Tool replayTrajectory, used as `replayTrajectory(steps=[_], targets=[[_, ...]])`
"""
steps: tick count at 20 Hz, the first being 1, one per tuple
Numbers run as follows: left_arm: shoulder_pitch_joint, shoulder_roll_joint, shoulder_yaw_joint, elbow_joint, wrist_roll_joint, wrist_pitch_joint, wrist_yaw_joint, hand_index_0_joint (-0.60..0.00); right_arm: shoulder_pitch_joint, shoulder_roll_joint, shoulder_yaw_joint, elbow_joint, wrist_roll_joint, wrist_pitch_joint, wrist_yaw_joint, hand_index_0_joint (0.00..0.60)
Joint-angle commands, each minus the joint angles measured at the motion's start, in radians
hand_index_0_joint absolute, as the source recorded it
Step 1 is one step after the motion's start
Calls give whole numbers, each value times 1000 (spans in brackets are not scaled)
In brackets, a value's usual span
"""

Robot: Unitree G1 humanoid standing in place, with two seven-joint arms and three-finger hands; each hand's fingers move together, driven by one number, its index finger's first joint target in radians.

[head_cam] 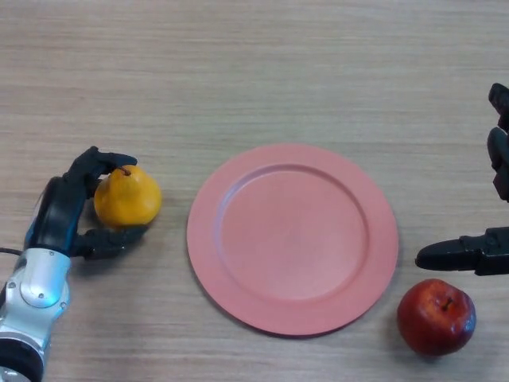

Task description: Pick up the yellow pear and place it on the plate

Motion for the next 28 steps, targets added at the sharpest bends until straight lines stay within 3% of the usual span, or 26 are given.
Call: replayTrajectory(steps=[1, 2, 5, 6, 8, 9, 10, 12, 14, 18, 20, 23, 24, 25, 27, 28], targets=[[-18, 66, 2, -71, 64, -70, 38, -600, -24, -35, -71, -81, 29, -131, -8, 0], [7, 73, 19, -124, 52, -32, 14, -600, -26, -32, -74, -88, 37, -125, -11, 0], [44, 82, 64, -260, 30, -3, 116, -600, -27, -35, -80, -107, 51, -98, -14, 0], [71, 74, 69, -334, 22, 34, 127, -600, -20, -33, -76, -113, 47, -95, -15, 0], [123, 46, 64, -492, -10, 136, 74, -600, -24, -33, -75, -115, 41, -94, -21, 0], [127, 40, 63, -549, 15, 163, 99, -600, -24, -32, -76, -116, 41, -96, -21, 0], [142, 17, 60, -616, -32, 185, 50, -600, -21, -29, -78, -119, 49, -90, -22, 0], [147, -10, 33, -704, 3, 172, 45, -600, -20, -28, -75, -118, 51, -88, -27, 0], [177, -62, 4, -800, -86, 229, -83, -600, -19, -28, -79, -118, 54, -90, -27, 0], [163, -131, -75, -790, -53, 194, -193, -600, -29, -38, -84, -113, 58, -87, -26, 0], [154, -158, -120, -736, 18, 177, -199, -600, -30, -39, -88, -112, 65, -78, -21, 0], [121, -165, -170, -589, 214, 55, -116, -600, -33, -50, -98, -105, 56, -73, -7, 0], [116, -166, -178, -572, 223, 45, -132, -600, -34, -50, -102, -107, 58, -70, -7, 0], [113, -166, -191, -569, 180, 64, -173, -600, -23, -48, -104, -110, 55, -73, -2, 0], [124, -166, -218, -653, -102, 200, -203, -600, -20, -46, -112, -111, 51, -75, -4, 0], [133, -166, -221, -685, -157, 260, -213, -600, -19, -47, -114, -112, 48, -77, -4, 0]])
